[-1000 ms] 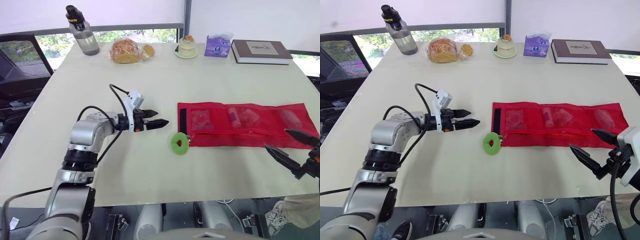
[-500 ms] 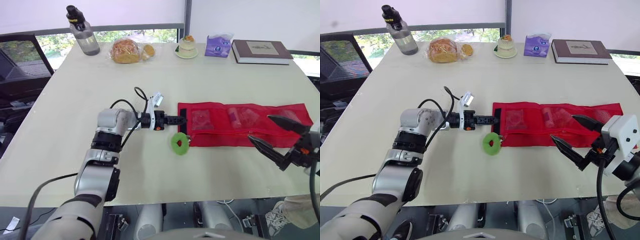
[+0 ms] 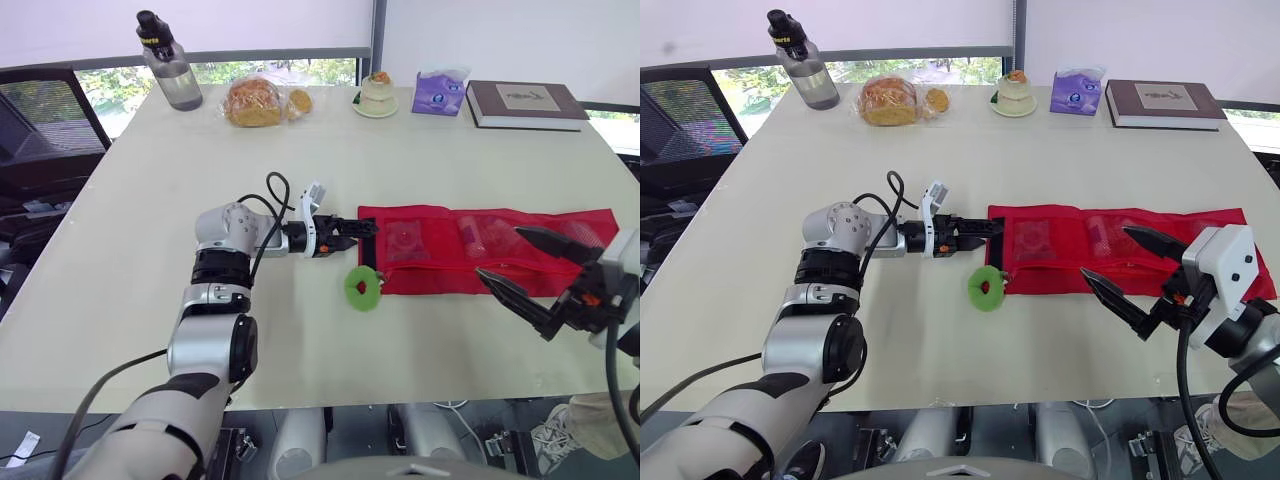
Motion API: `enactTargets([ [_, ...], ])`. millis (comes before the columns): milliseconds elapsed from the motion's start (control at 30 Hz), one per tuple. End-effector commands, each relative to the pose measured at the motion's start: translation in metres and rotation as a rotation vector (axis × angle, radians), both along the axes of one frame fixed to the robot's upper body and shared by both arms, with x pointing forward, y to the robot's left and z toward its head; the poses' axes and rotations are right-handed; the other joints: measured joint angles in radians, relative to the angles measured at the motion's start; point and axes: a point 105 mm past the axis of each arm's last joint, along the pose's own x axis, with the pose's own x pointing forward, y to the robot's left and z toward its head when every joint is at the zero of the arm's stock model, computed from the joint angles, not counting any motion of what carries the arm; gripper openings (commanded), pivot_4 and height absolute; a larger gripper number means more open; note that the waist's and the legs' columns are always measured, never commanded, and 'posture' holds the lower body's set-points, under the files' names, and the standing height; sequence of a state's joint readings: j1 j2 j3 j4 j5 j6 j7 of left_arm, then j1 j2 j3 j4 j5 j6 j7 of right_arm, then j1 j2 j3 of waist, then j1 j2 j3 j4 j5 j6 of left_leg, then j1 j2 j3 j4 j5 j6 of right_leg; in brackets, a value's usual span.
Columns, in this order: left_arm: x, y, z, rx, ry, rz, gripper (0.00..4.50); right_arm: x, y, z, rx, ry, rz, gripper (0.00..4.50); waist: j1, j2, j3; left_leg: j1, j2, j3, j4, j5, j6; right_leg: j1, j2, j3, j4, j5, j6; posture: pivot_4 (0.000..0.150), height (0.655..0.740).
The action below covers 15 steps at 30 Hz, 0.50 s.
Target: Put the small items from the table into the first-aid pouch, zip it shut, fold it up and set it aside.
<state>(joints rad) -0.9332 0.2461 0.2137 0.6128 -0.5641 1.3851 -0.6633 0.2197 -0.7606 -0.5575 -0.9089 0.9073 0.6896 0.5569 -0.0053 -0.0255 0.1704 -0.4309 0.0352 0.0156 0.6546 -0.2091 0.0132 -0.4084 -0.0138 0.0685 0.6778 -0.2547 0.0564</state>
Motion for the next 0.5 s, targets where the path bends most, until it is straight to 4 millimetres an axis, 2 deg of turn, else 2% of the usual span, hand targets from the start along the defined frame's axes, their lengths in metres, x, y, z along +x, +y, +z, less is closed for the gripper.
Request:
enactTargets([
  [33,-0.014,-0.019,-0.019,-0.034,0.134,-0.058,4.5,-0.007,0.008,0.006,-0.004,-0.02,0.052,4.43,0.004,0.0,0.0,0.0,0.0,0.0,0.0,0.0,0.0,0.0,0.0,0.0,0.0,0.0,0.0,0.15,0.74],
  [367,-0.017,-0.028,-0.012,-0.092,0.145,-0.094,4.5,-0.009,0.008,0.002,-0.008,0.0,0.058,4.43,0.007,0.0,0.0,0.0,-0.001,-0.001,0.0,0.0,0.0,0.0,-0.001,-0.001,-0.001,0.0,0.0,0.15,0.74],
  [500,-0.018,-0.026,-0.008,-0.098,0.127,-0.1,3.27,-0.009,0.008,0.0,-0.009,0.0,0.056,4.5,0.001,-0.001,0.0,0.0,-0.001,-0.001,0.0,0.0,0.0,0.0,0.0,-0.001,0.0,0.0,0.0,0.15,0.74],
])
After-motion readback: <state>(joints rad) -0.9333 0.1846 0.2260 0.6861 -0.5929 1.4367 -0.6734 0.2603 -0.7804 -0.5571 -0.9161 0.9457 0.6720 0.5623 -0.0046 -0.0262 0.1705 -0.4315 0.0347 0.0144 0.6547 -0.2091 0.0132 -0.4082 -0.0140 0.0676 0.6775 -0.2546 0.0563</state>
